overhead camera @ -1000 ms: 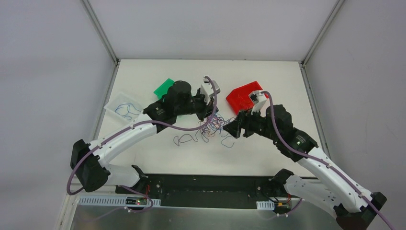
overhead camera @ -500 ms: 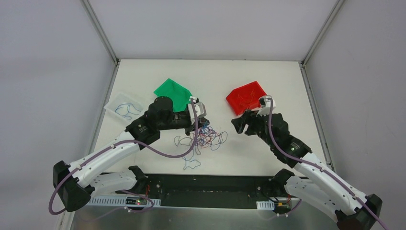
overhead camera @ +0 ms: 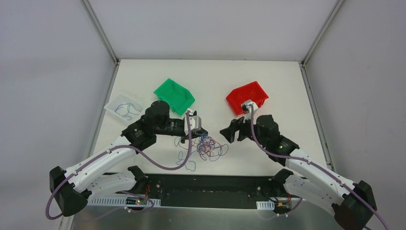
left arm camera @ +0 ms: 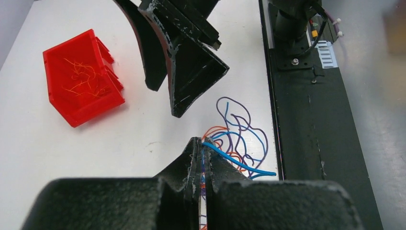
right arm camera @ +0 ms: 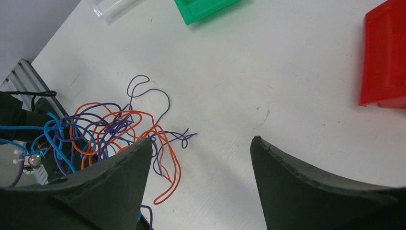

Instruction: Untangle the cables

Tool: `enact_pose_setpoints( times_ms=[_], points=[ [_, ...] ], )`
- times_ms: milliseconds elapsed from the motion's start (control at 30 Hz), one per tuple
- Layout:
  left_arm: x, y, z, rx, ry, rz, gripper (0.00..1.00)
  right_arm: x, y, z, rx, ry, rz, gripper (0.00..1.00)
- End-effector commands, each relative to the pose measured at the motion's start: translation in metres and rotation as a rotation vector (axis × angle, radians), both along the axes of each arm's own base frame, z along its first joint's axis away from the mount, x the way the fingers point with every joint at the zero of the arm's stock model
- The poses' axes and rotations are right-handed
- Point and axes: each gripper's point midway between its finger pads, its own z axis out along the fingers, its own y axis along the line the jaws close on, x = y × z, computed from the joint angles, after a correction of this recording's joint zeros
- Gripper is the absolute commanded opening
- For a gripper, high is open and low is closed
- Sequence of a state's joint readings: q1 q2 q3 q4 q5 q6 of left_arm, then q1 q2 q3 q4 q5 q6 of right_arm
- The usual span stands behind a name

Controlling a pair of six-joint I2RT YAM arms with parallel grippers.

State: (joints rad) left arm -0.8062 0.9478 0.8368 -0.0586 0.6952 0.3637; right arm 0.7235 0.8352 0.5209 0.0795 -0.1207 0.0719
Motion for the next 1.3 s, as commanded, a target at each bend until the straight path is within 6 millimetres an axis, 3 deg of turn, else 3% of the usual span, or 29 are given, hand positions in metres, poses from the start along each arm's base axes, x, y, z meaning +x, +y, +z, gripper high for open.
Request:
enact_pose_setpoints(
  times_ms=[0, 300, 500, 700, 867, 1033, 1267],
  points=[
    [-0.016, 0.000, 0.007, -0.030, -0.050, -0.092, 0.00, -0.002, 0.015, 0.015, 0.042, -0.103, 0.105, 0.78],
    [-0.030, 0.003, 0.010, -0.041, -0.024, -0.135, 0.00, -0.003, 0.021, 0.003, 0.035, -0.128, 0.134, 0.74],
    [-0.036, 0.003, 0.013, -0.053, -0.023, -0.170, 0.00, -0.012, 0.036, 0.001, 0.049, -0.108, 0.226, 0.70],
    [-0.032, -0.001, 0.010, -0.039, -0.009, -0.162, 0.00, -0.036, 0.057, 0.019, 0.135, -0.112, 0.389, 0.69],
    [-0.022, -0.001, 0.004, -0.018, -0.012, -0.118, 0.00, -0.040, 0.052, 0.038, 0.172, -0.126, 0.371, 0.69],
    [-0.013, 0.000, -0.001, -0.001, -0.026, -0.073, 0.00, -0.064, 0.051, 0.054, 0.194, -0.058, 0.453, 0.68],
    [-0.011, -0.001, 0.000, 0.000, -0.029, -0.070, 0.00, -0.074, 0.061, 0.052, 0.213, 0.006, 0.494, 0.65]
  ],
)
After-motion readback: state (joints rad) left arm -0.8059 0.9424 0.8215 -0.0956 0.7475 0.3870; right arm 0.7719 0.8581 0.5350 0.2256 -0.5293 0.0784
